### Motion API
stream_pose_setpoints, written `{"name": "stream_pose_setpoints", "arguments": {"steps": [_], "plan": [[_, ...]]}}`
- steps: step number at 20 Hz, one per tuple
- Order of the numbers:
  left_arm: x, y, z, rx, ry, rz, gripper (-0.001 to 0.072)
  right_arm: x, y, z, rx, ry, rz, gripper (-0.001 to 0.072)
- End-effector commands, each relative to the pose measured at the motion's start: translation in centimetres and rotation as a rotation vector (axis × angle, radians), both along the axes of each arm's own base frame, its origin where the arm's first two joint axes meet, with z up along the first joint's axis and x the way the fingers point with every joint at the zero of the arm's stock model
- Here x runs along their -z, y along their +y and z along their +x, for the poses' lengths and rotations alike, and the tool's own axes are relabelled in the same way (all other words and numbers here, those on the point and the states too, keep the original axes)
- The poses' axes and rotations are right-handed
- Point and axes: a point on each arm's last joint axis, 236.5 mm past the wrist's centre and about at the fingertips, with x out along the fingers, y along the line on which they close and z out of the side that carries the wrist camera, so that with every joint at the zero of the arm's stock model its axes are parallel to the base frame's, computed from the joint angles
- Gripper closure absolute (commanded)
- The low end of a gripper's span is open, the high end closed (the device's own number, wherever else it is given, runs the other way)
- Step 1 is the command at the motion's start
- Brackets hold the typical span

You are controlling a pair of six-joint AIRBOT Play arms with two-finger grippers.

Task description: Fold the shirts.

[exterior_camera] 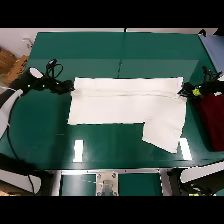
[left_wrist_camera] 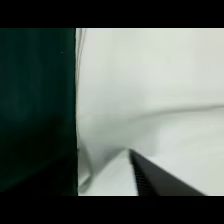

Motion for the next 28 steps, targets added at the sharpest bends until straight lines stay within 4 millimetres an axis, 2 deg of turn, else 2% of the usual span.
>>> {"name": "stream_pose_setpoints", "arguments": {"steps": [1, 3, 4, 5, 6, 7, 10, 13, 15, 17, 18, 19, 20, 23, 25, 28], "plan": [[-0.9, -0.6, -3.0, 0.073, 0.129, -0.043, 0.0182, -1.0, -1.6, -1.8, 0.011, 0.076, -0.012, 0.0439], [-2.8, -0.2, -5.1, 0.138, 0.220, -0.077, 0.0183, -2.7, -3.7, -3.5, 0.067, 0.128, -0.033, 0.0445], [-3.8, 0.2, -6.1, 0.142, 0.278, -0.101, 0.0184, -3.6, -4.3, -4.4, 0.094, 0.138, -0.024, 0.0492], [-4.5, 0.6, -7.0, 0.128, 0.335, -0.121, 0.0242, -4.4, -4.5, -5.4, 0.114, 0.148, -0.013, 0.0634], [-5.0, 0.8, -8.1, 0.122, 0.394, -0.139, 0.0606, -5.1, -4.6, -6.3, 0.138, 0.156, -0.005, 0.0693], [-5.2, 0.8, -9.2, 0.144, 0.427, -0.139, 0.0687, -5.6, -4.5, -7.3, 0.151, 0.161, 0.001, 0.0694], [-5.5, 2.4, -12.3, 0.146, 0.466, -0.039, 0.0687, -6.4, -3.0, -10.8, 0.185, 0.181, 0.010, 0.0694], [-6.6, 2.2, -16.5, 0.100, 0.392, -0.017, 0.0687, -6.6, -2.0, -15.5, 0.245, 0.189, 0.017, 0.0694], [-6.0, 1.8, -19.2, 0.002, 0.318, -0.027, 0.0687, -6.0, -1.6, -18.1, 0.304, 0.180, 0.016, 0.0694], [-4.8, 1.5, -20.6, -0.130, 0.230, -0.067, 0.0685, -4.9, -1.4, -19.8, 0.374, 0.165, 0.013, 0.0694], [-4.2, 0.8, -20.9, -0.188, 0.197, -0.117, 0.0636, -4.2, -1.0, -20.5, 0.387, 0.166, 0.011, 0.0693], [-3.4, 0.1, -21.2, -0.244, 0.175, -0.178, 0.0279, -3.5, -0.6, -21.0, 0.393, 0.173, 0.016, 0.0693], [-2.3, -0.3, -21.5, -0.294, 0.183, -0.226, 0.0053, -2.8, -0.3, -21.4, 0.400, 0.187, 0.025, 0.0693], [0.7, -2.3, -21.9, -0.365, 0.164, -0.269, 0.0048, -1.7, 0.3, -21.4, 0.418, 0.183, 0.047, 0.0693], [1.1, -3.3, -20.4, -0.433, 0.072, -0.290, 0.0048, -1.6, 0.0, -20.8, 0.436, 0.154, 0.045, 0.0693], [1.4, -3.3, -18.4, -0.554, -0.001, -0.304, 0.0050, -1.8, -0.6, -20.1, 0.455, 0.120, 0.031, 0.0693]]}}
